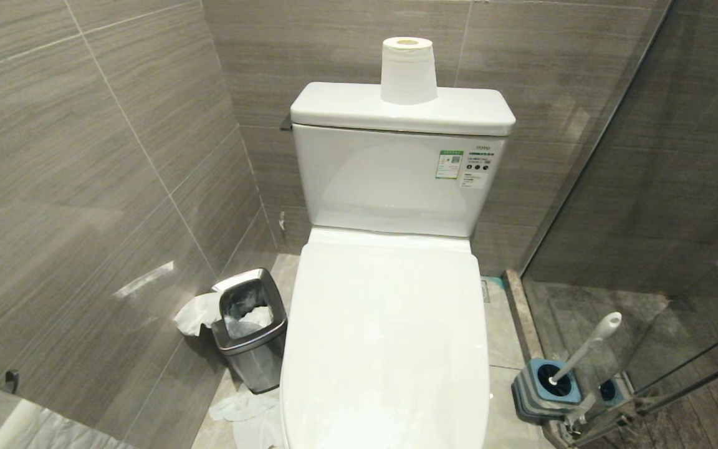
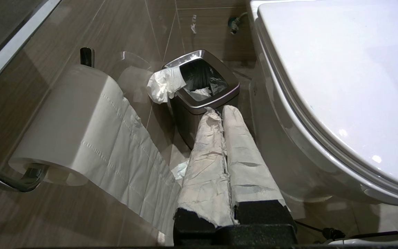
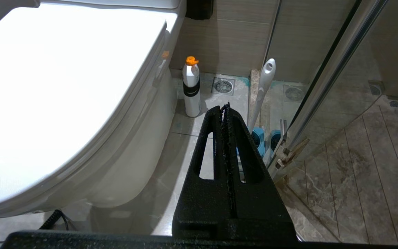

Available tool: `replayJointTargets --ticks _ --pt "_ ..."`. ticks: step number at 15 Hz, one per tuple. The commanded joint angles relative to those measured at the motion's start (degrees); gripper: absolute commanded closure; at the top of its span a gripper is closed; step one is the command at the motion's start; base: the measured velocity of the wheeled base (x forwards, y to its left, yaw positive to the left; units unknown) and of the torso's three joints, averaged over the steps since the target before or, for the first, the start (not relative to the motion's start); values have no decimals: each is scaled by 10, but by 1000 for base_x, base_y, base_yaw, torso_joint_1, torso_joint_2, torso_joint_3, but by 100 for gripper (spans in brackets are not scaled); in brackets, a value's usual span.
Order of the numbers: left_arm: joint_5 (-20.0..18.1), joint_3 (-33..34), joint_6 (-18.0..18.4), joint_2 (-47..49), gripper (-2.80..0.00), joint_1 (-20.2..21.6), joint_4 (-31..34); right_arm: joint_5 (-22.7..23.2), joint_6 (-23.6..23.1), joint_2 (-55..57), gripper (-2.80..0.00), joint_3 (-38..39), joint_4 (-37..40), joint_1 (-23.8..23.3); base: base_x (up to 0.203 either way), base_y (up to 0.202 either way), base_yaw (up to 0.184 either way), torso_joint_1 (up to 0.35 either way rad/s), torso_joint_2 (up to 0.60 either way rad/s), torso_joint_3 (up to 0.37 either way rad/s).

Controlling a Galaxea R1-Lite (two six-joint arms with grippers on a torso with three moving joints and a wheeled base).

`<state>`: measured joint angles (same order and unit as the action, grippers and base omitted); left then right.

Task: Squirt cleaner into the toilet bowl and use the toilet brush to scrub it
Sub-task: Use the left hand to lift the toilet lid slightly

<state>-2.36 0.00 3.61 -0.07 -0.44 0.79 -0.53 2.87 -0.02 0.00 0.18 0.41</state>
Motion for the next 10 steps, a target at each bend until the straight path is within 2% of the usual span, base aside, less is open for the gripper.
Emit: replayJointTargets --ticks 1,4,7,8,10 --pt "0 2 -1 1 0 0 0 0 0 0 0 0 0 0 0 0 0 0 0 0" --pt "0 1 7 1 0 0 0 0 0 0 0 0 0 0 0 0 0 0 0 0" --pt "-9 1 69 1 0 0 -1 0 0 0 0 0 0 0 0 0 0 0 0 0" --pt "-14 1 78 1 0 0 -1 0 0 0 0 0 0 0 0 0 0 0 0 0" --pt "-13 2 76 1 0 0 -1 0 0 0 0 0 0 0 0 0 0 0 0 0"
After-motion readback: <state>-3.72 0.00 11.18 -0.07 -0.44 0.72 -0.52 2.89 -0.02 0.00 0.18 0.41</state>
